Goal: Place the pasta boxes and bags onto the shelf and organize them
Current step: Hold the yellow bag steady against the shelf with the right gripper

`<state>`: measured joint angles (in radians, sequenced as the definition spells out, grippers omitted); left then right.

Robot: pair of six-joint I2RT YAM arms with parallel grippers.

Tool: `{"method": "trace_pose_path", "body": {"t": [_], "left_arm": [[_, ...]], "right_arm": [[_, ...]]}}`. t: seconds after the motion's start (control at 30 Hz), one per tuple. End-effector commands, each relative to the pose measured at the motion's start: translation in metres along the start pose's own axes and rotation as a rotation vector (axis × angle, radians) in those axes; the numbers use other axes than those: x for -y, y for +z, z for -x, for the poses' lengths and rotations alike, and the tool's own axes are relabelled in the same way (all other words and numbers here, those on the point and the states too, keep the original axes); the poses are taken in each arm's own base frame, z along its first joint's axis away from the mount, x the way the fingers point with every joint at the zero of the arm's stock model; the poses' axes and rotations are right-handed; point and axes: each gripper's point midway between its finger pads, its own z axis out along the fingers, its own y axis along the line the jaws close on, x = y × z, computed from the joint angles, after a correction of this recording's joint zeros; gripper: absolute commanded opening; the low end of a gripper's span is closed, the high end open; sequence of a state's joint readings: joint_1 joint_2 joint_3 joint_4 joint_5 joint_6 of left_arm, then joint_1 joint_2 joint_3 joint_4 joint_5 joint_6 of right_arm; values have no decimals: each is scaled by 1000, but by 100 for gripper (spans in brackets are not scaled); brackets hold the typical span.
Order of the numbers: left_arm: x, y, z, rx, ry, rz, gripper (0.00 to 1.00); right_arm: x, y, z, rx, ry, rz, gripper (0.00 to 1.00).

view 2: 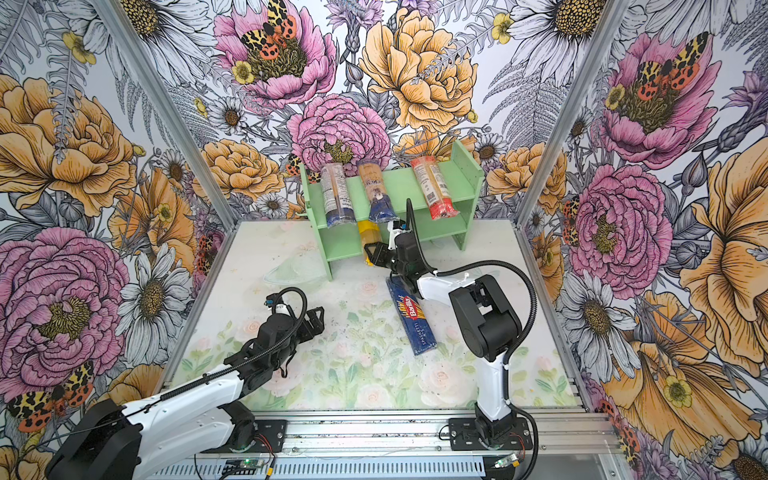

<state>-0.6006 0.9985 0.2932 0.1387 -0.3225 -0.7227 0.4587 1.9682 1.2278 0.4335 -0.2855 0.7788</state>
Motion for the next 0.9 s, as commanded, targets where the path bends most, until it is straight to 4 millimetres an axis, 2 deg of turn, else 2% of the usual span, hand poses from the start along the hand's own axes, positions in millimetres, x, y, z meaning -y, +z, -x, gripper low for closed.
{"method": "trace_pose_path", "body": {"t": [0.0, 0.53, 0.63, 0.87], "left_arm": [[-1, 0, 0, -5, 16, -9, 99], [-3, 0, 2, -5, 12, -8, 99], [-3, 0, 1, -7, 13, -7, 99], [-4, 0, 1, -7, 12, -4, 99]], "right_arm": [[-27, -2, 47, 158, -62, 93, 36], [-27, -1, 47, 157, -65, 92, 38], [-26, -1, 47, 157, -65, 91, 44], [-25, 0, 45, 149, -67, 87, 44]]}}
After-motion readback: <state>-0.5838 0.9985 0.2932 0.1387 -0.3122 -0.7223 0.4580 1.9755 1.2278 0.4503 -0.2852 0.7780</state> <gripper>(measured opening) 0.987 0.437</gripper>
